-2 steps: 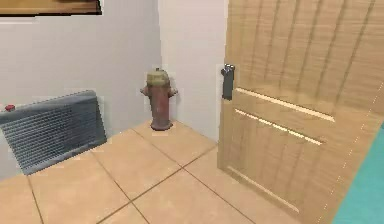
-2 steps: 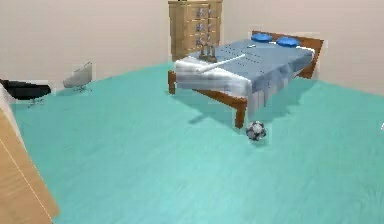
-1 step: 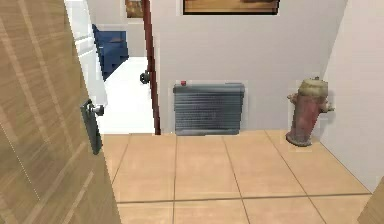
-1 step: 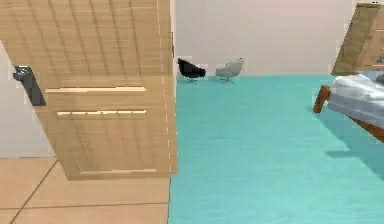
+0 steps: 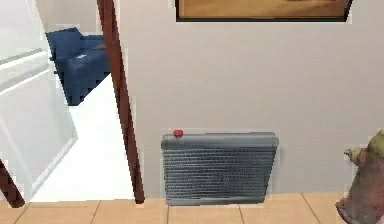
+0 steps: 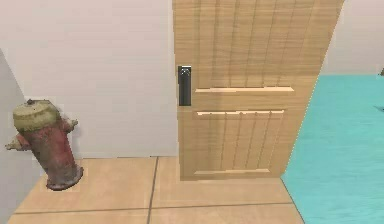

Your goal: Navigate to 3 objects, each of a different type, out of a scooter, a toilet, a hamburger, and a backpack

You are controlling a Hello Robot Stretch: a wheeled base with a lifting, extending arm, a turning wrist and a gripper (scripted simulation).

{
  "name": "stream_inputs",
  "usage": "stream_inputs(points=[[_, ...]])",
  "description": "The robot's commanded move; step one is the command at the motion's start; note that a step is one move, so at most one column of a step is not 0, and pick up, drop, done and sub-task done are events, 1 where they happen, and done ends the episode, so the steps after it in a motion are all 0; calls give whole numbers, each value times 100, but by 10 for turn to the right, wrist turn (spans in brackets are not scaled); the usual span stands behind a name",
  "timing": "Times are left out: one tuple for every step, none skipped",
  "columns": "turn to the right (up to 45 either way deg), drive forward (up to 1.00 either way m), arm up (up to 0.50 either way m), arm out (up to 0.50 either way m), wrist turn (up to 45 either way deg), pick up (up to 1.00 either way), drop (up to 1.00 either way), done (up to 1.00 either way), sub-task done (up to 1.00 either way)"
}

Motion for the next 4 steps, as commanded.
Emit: stream_inputs(points=[[-60, 0, 0, 0, 0, 0, 0, 0, 0], [0, 10, 0, 0, 0, 0, 0, 0, 0], [-360, 0, 0, 0, 0, 0, 0, 0, 0], [0, 40, 0, 0, 0, 0, 0, 0, 0]])
